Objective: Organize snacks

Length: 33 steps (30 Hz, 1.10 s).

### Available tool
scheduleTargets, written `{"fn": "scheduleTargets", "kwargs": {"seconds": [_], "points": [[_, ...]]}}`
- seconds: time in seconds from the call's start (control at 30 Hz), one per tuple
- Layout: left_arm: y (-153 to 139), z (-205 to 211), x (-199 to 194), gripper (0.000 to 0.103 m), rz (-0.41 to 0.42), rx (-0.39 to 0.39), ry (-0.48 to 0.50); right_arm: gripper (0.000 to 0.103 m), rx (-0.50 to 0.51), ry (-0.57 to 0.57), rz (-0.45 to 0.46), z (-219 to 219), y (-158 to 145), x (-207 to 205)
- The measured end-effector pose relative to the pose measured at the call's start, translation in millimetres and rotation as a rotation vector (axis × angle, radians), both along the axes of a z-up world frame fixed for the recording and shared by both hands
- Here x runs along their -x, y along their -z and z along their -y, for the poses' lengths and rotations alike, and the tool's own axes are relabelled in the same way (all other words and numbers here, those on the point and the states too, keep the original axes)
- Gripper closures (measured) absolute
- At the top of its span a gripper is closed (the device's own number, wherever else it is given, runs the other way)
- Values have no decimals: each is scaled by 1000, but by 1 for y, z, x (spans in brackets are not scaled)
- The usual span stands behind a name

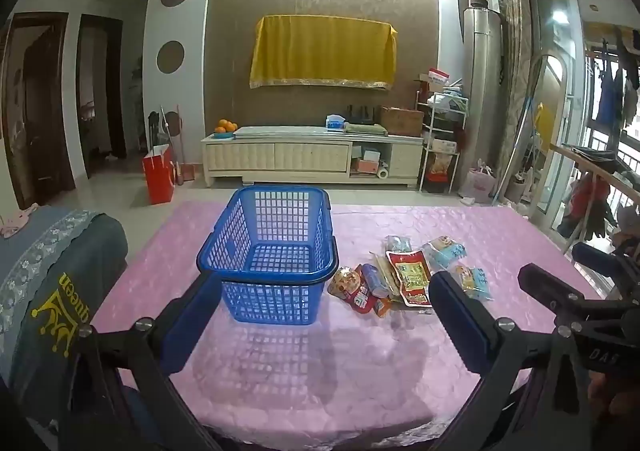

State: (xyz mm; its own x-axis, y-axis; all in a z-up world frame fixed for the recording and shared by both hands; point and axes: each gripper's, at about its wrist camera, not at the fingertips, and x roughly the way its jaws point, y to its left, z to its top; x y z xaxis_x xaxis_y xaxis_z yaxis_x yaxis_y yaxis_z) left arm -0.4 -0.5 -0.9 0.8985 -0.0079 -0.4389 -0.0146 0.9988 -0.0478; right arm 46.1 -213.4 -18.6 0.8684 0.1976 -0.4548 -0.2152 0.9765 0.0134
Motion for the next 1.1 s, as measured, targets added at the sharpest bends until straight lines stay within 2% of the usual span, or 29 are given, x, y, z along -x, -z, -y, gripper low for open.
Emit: {"fn": "scheduleTargets", "kwargs": {"seconds": [0.1,0.2,0.4,1.1], "points": [[2,-11,3,1,4,26,-5,0,7,-1,-1,-2,1,-1],[2,-6,-4,1,-19,1,-5,0,14,0,-1,-5,1,1],[-1,-5,5,1,-11,1,-8,0,-14,-4,-14,1,4,-1],[10,-4,1,1,-26,-6,21,0,-5,-28,-24,-7,0,1]]}}
